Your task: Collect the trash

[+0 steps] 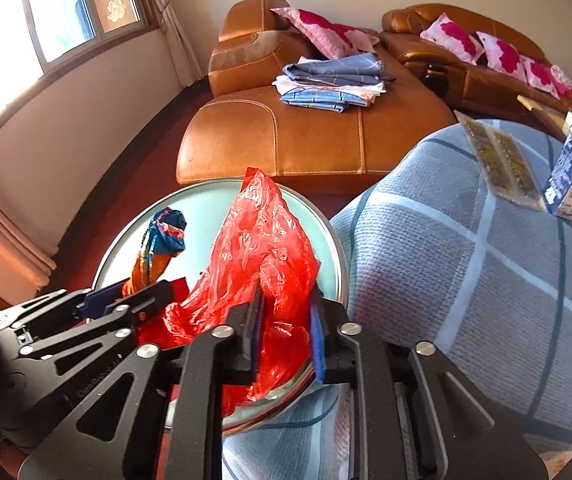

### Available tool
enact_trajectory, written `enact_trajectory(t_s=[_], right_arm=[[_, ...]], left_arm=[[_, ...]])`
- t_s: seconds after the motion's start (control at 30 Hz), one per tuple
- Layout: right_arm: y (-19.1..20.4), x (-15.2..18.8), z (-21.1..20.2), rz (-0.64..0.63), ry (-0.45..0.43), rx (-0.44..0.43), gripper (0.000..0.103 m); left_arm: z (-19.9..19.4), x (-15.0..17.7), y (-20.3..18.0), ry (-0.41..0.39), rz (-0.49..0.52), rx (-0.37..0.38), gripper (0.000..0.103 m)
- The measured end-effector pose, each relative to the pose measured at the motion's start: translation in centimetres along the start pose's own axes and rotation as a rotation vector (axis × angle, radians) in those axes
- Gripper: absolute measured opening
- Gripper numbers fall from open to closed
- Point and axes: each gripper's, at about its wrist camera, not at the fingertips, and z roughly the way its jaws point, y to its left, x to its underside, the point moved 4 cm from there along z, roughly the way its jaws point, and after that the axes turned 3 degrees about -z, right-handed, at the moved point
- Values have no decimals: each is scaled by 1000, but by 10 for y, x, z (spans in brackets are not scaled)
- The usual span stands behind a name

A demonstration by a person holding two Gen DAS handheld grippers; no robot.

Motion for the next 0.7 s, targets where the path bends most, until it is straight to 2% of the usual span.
enact_trajectory(t_s=[0.1, 0.13, 0.17, 0.27, 0.33, 0.43, 0.47, 0.57, 0.63, 0.7], right_arm=[[-4, 1, -3, 19, -12, -8, 35], [-6, 1, -4, 22, -16, -6, 37], [-6, 2, -6, 24, -19, -6, 37], [-10, 2, -14, 41, -38, -8, 38], [-13, 0, -20, 62, -53, -6, 39], [-17, -1, -33, 100, -80, -15, 39], [-19, -1, -40, 115, -94, -8, 40], [-22, 3, -55, 157, -119, 3, 52], [-21, 10, -64, 170, -132, 26, 66], [-18, 17, -71, 169, -134, 31, 68]], left_arm=[[2, -1, 3, 3, -13, -10, 35], [2, -1, 3, 1, -15, -17, 38], [3, -2, 4, 2, -18, -24, 47], [0, 0, 6, -1, -20, -22, 55], [-9, 0, 7, -17, -24, -33, 65], [-23, 0, 6, -45, -18, -50, 72], [-26, 0, 6, -53, -19, -57, 78], [-45, 4, 9, -89, -17, -113, 87], [-53, 7, 11, -102, -20, -142, 90], [-62, 15, 13, -109, -18, -164, 90]])
